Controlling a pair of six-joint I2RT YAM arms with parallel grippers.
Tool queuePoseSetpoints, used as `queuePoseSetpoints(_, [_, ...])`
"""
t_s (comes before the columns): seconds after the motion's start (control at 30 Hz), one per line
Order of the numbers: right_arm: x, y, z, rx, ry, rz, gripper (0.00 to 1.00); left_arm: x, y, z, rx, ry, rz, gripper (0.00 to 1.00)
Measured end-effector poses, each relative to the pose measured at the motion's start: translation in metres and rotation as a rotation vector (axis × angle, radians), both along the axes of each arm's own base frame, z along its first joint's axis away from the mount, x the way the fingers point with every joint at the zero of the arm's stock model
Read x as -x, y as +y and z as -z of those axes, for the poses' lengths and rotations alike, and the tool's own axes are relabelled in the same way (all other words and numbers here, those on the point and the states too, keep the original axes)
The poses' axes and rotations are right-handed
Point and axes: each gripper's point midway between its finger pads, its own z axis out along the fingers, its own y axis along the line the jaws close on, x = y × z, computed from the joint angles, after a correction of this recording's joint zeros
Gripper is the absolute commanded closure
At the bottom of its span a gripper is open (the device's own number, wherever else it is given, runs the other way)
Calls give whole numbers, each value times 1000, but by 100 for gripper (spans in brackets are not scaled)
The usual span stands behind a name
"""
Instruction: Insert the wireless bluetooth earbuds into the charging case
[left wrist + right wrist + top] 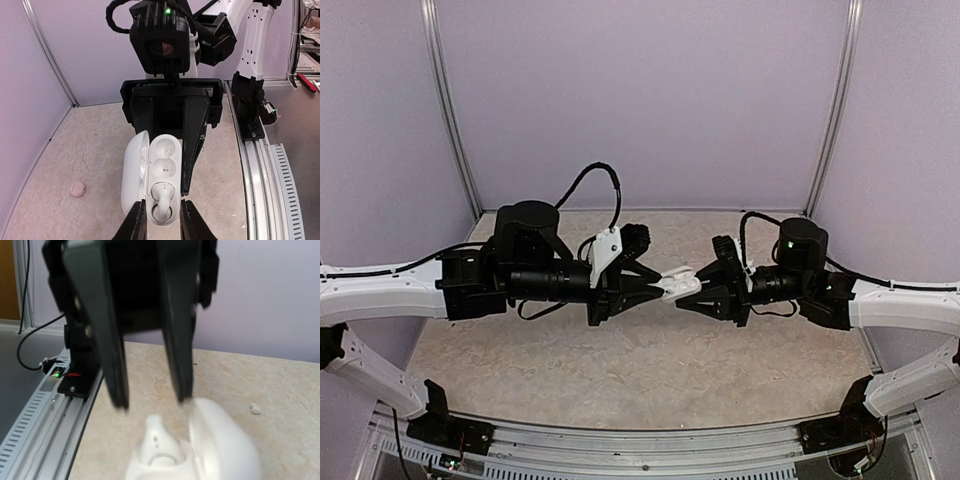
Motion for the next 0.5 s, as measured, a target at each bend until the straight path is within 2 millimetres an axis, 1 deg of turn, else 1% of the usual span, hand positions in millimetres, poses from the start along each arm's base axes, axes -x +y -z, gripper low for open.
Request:
queuePoseSetpoints(0.13, [0, 0, -1, -2, -2, 1, 100, 3, 7, -18, 37, -26, -2, 76])
queuePoseSetpoints(0.23, [0, 0, -1, -2, -2, 1, 100, 5, 10, -25, 51, -42, -1, 78])
queuePoseSetpoints(0.5, [-1, 0, -1, -2, 0, 3, 100, 9, 8, -23, 42, -61, 13, 80])
